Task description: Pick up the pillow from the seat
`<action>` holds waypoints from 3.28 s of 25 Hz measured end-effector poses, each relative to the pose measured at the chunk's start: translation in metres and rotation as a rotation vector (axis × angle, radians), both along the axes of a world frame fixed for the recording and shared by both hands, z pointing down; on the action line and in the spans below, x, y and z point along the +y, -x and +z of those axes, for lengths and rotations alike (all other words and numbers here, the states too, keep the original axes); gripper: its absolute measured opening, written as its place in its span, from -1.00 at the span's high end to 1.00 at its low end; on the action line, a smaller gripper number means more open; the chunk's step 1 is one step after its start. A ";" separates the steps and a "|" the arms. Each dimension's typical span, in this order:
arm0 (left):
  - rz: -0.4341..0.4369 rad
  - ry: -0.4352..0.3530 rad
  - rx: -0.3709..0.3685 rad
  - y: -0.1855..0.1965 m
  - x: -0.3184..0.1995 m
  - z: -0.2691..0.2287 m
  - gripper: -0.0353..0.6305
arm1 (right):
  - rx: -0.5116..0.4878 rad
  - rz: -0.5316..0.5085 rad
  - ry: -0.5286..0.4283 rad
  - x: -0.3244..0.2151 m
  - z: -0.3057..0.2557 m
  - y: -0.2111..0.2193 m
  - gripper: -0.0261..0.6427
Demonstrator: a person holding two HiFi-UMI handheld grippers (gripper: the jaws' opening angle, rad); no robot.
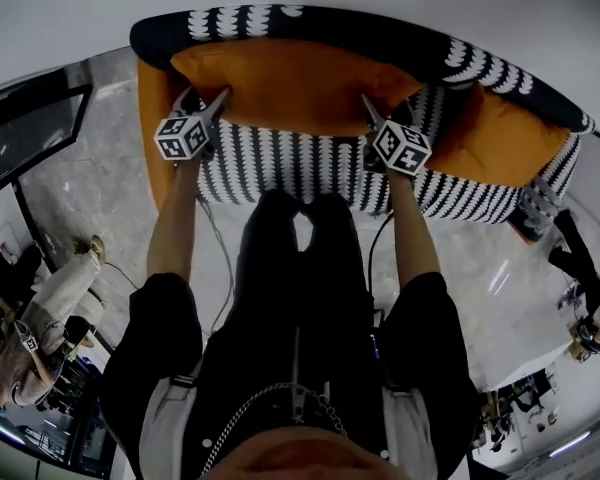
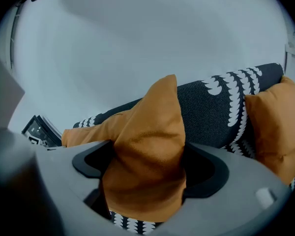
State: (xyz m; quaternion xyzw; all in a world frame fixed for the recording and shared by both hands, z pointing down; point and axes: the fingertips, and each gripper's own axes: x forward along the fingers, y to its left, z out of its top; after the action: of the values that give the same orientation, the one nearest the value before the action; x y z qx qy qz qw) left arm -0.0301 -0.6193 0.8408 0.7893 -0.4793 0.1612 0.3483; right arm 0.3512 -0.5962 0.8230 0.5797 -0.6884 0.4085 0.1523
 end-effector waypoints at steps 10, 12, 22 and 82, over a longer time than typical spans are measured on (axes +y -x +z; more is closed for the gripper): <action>0.033 0.012 -0.027 -0.009 0.007 -0.004 0.13 | -0.018 -0.033 0.071 0.000 0.008 0.006 -0.28; 0.035 0.006 -0.044 -0.012 0.011 -0.009 0.20 | -0.017 -0.039 0.059 0.004 0.003 0.005 -0.20; 0.043 -0.027 -0.069 -0.019 0.046 -0.041 0.29 | -0.013 -0.057 -0.006 0.037 -0.021 0.000 0.01; -0.009 -0.614 0.043 0.073 0.139 -0.499 0.32 | 0.158 -0.012 -0.616 0.124 -0.495 0.095 0.27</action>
State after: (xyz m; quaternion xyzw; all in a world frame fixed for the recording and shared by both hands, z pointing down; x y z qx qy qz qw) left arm -0.1031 -0.4806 0.3422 0.8587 -0.5017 -0.0094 0.1043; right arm 0.2559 -0.4726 0.3276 0.6243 -0.7693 0.1337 0.0250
